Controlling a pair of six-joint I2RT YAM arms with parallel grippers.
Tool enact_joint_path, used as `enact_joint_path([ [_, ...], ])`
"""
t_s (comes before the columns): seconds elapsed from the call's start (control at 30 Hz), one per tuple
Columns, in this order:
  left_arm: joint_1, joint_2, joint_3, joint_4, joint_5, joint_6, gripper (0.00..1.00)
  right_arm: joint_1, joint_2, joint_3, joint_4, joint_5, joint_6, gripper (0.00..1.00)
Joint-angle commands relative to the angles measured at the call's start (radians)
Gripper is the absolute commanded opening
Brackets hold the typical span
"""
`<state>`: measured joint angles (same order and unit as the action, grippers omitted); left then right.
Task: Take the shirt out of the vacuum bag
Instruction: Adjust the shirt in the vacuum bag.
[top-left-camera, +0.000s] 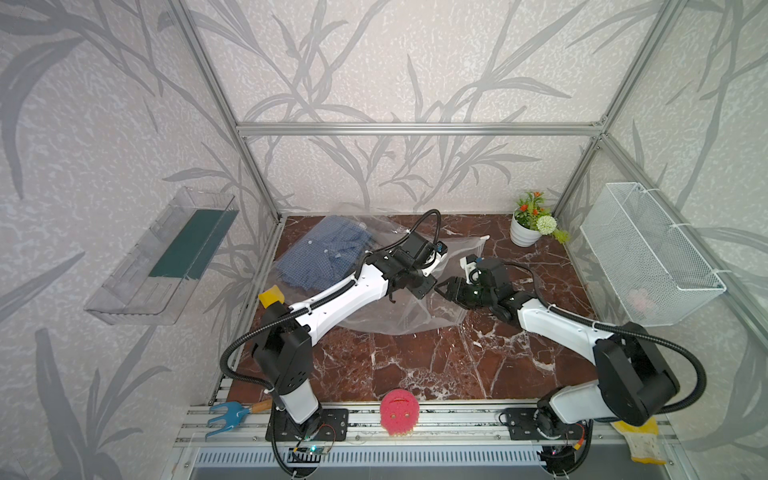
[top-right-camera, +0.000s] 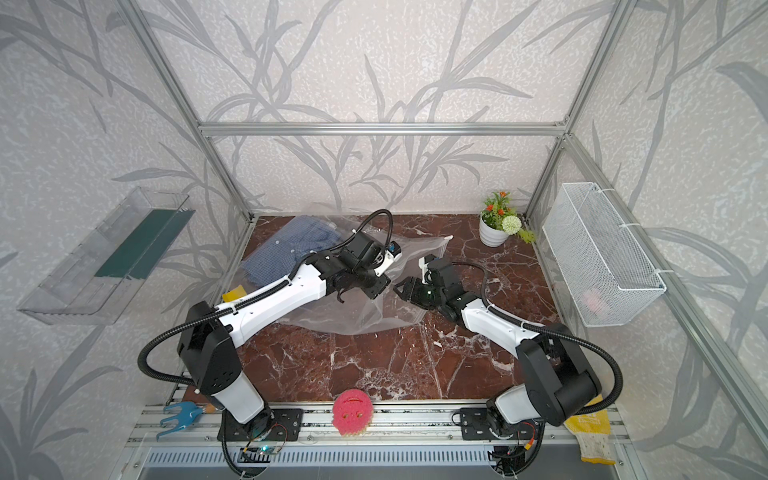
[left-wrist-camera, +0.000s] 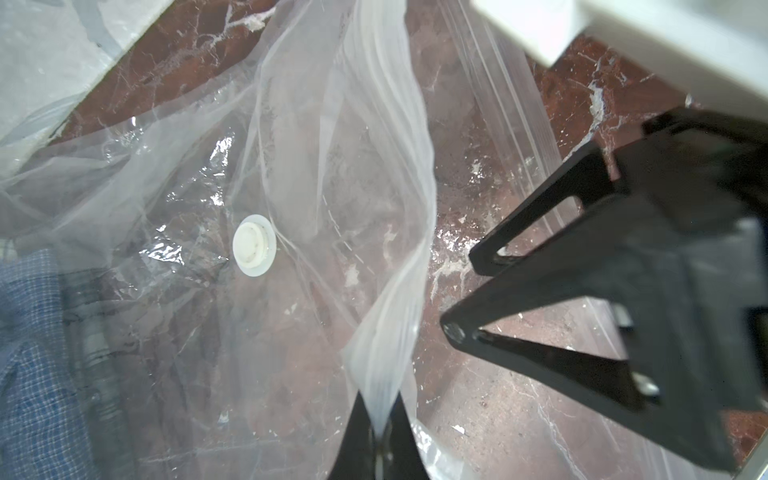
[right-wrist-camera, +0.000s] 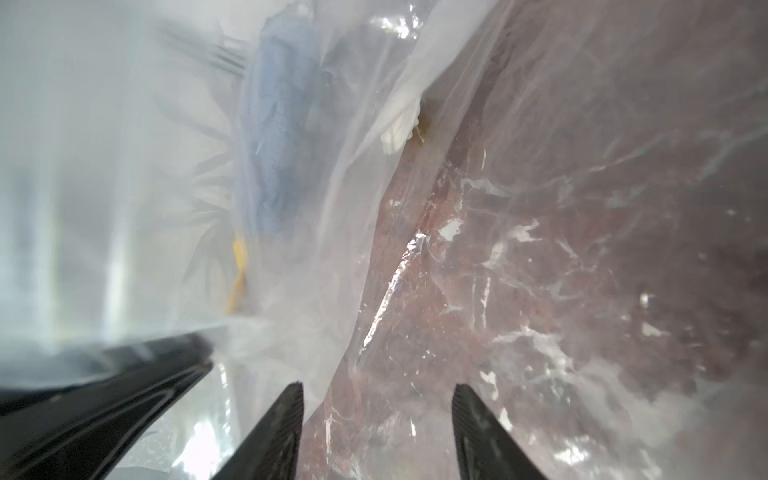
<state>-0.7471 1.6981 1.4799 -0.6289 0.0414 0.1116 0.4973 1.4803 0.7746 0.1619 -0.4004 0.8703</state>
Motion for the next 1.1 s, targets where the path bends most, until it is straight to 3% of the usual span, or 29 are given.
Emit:
enact_joint_path([
  [0.0,-0.01,-0.022,0.043,-0.023,-0.012,0.009,0.0,0.007,0.053,0.006,0.112,0.005,0.036,0.55],
  [0.33,-0.063,-0.012,0.15,-0.03,-0.07,0.011,0.0,0.073,0.271,0.143,0.194,0.024,0.074,0.48],
  [0.5,-0.106,0.017,0.219,-0.056,-0.097,0.02,0.0,0.096,0.406,0.199,0.331,0.016,0.167,0.64],
  [0.77,-0.149,0.05,0.323,-0.125,-0.122,0.052,0.0,0.125,0.644,0.351,0.564,-0.015,0.307,0.78],
  [1.07,-0.176,0.061,0.389,-0.155,-0.119,0.066,0.0,0.164,0.83,0.55,0.571,-0.031,0.358,0.81],
])
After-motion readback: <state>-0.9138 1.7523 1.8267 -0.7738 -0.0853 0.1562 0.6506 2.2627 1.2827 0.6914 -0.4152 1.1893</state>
